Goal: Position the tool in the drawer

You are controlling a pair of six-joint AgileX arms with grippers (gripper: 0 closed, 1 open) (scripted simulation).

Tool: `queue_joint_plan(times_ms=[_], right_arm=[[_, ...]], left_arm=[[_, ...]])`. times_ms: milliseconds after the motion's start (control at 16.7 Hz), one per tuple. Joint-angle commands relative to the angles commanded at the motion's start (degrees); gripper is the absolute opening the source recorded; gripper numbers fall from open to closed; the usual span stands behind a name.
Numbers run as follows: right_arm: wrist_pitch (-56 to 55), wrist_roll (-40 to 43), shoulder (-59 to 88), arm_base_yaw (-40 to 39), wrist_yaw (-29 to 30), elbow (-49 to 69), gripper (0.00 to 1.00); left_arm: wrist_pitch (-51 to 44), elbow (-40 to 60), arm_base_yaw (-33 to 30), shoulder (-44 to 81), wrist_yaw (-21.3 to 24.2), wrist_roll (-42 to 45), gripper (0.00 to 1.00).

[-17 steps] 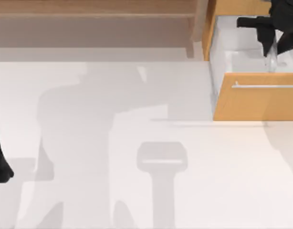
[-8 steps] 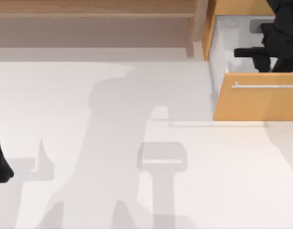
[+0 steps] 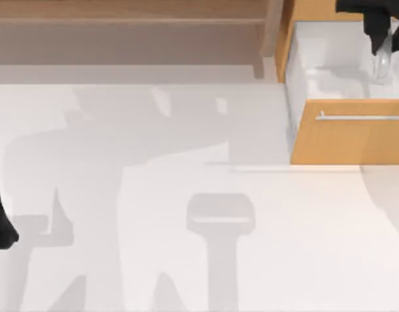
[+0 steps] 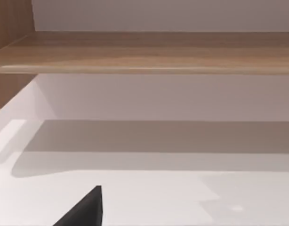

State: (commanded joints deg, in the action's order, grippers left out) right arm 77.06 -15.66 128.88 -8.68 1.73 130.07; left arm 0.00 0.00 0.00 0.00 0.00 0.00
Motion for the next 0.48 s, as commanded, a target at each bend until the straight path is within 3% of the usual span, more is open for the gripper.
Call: queue_joint_plan(times_ms=[240,480], right_arm=[[-0.1,-0.7,-0.7,0.0,0.7,-0.6,0.0],[-2.6,3.9,6.6,0.6,-0.2,-3.4,0.0]], left_arm=[[0.0,0.0,0.0,0.0,0.0,0.0,1.0],[0.0,0.0,0.0,0.0,0.0,0.0,1.0]])
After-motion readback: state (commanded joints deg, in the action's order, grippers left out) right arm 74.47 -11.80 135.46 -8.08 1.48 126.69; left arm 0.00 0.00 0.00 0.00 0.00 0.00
